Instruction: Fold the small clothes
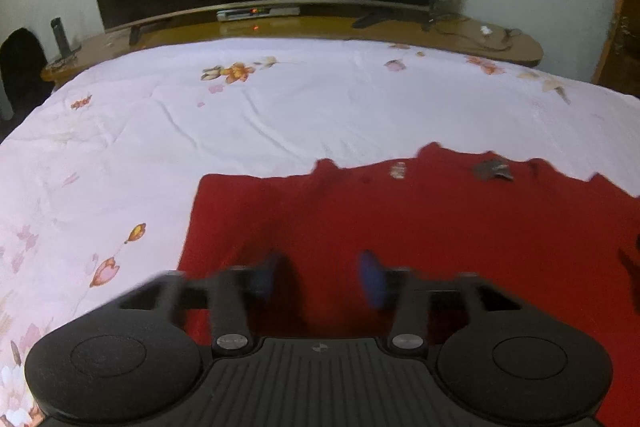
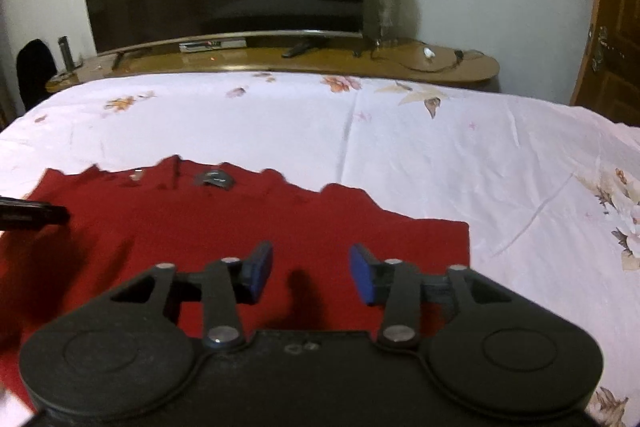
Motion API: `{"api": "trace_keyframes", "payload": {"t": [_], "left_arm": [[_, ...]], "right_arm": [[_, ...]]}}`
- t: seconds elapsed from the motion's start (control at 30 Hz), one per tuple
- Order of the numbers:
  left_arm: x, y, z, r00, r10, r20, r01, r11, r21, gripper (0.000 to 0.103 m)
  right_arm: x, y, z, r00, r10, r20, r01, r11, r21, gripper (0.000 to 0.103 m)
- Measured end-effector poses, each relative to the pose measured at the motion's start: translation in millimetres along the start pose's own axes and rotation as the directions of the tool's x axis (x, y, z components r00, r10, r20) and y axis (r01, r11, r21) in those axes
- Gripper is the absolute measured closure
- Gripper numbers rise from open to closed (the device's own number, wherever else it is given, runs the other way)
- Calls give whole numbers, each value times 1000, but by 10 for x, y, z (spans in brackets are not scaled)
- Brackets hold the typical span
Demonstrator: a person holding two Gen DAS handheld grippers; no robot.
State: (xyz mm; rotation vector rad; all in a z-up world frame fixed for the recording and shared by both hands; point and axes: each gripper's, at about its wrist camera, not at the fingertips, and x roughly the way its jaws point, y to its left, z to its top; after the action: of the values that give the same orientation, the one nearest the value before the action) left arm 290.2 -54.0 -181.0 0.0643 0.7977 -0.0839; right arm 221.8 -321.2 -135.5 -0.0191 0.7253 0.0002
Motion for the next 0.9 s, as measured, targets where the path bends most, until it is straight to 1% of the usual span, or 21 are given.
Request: {"api": "trace_keyframes", "payload": {"t": [0.07, 0.17, 0.27, 0.37, 0.5, 0.63, 0.7, 0.73, 0.77, 0.87, 0.9], "left_arm": [[-115, -50, -59, 1000, 12, 29, -12, 1000, 18, 30], [-234, -111, -136, 1000, -3, 30, 1, 999, 47, 30], [-304, -107, -214, 1000, -20, 7, 20, 999, 27, 30], [-355, -124, -319, 1000, -25, -8, 26, 999, 29, 30], [-413, -154, -481, 1000, -22, -18, 23, 999, 46, 30], [-384, -158, -633, 1000, -2, -30, 4, 997, 78, 30], [-389, -129, -679, 1000, 6, -25, -4, 997, 80, 24], [-400, -100, -694, 1000, 8, -28, -6, 997, 75, 23], [-421, -73, -703, 999, 12, -30, -10, 998, 68, 23], [-522, -6, -737, 999, 18, -39, -16, 999, 48, 23], [-562, 4, -752, 999, 17, -40, -16, 999, 43, 23]], "right_arm": [[-93, 48, -37, 1000, 17, 6, -17, 1000, -5, 58], [-199, 101, -137, 999, 42, -4, -42, 999, 4, 58], [-279, 150, -247, 998, 52, -24, -52, 999, 1, 58], [-364, 181, -338, 998, 58, -37, -58, 998, 5, 58], [-423, 208, -464, 997, 48, -60, -49, 999, -14, 58], [-479, 190, -602, 996, 44, -82, -44, 999, 2, 58], [-399, 182, -688, 992, 0, -129, -3, 1000, -23, 58], [-355, 149, -742, 990, -6, -140, 3, 1000, -27, 58], [-360, 117, -770, 992, 3, -127, -5, 1000, -21, 58], [-443, 87, -709, 992, -16, -125, 16, 1000, -5, 58], [-505, 75, -688, 995, 0, -104, 2, 1000, 11, 58]]}}
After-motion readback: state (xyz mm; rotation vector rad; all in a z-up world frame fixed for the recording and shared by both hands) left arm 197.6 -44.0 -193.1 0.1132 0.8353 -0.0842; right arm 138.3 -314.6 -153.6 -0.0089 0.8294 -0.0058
